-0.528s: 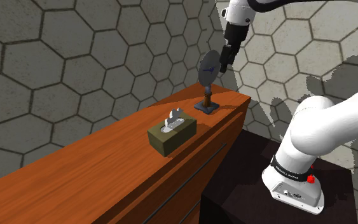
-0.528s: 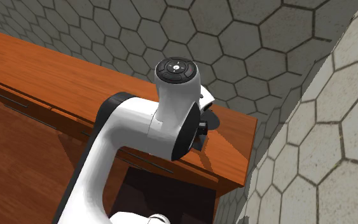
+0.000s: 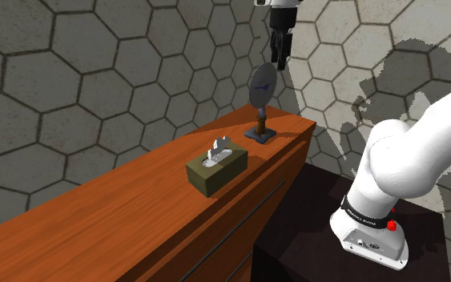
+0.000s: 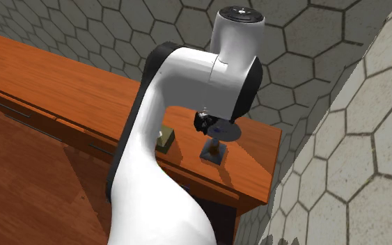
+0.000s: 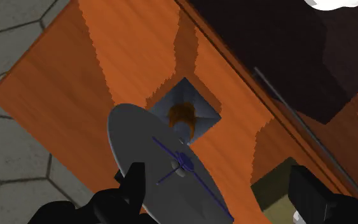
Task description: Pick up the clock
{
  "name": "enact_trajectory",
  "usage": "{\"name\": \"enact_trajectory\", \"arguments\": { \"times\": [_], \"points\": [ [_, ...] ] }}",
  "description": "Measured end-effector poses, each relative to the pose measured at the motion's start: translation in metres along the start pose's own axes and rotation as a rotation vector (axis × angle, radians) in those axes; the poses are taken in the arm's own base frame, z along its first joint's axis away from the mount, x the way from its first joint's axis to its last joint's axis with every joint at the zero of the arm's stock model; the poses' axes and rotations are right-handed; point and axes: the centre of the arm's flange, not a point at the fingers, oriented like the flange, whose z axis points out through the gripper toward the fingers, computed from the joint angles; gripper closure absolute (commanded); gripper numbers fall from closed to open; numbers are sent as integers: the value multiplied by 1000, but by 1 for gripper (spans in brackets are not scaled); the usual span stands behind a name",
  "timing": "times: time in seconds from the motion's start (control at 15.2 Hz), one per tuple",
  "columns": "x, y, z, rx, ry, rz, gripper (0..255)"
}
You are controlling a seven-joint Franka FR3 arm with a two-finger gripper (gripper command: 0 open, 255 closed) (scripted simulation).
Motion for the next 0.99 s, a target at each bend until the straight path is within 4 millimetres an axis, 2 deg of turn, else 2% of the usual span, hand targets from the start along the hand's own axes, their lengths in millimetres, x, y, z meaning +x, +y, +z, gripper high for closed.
{"name": "enact_trajectory", "arguments": {
  "times": [0.2, 0.26, 0.73, 0.79, 0.99],
  "points": [
    [28, 28, -16, 40, -52, -290, 0],
    [32, 32, -16, 47, -60, -336, 0],
    [37, 35, 14, 53, -68, -384, 0],
    [36, 35, 16, 53, -68, -384, 255],
    [36, 35, 18, 53, -68, -384, 255]
  ]
}}
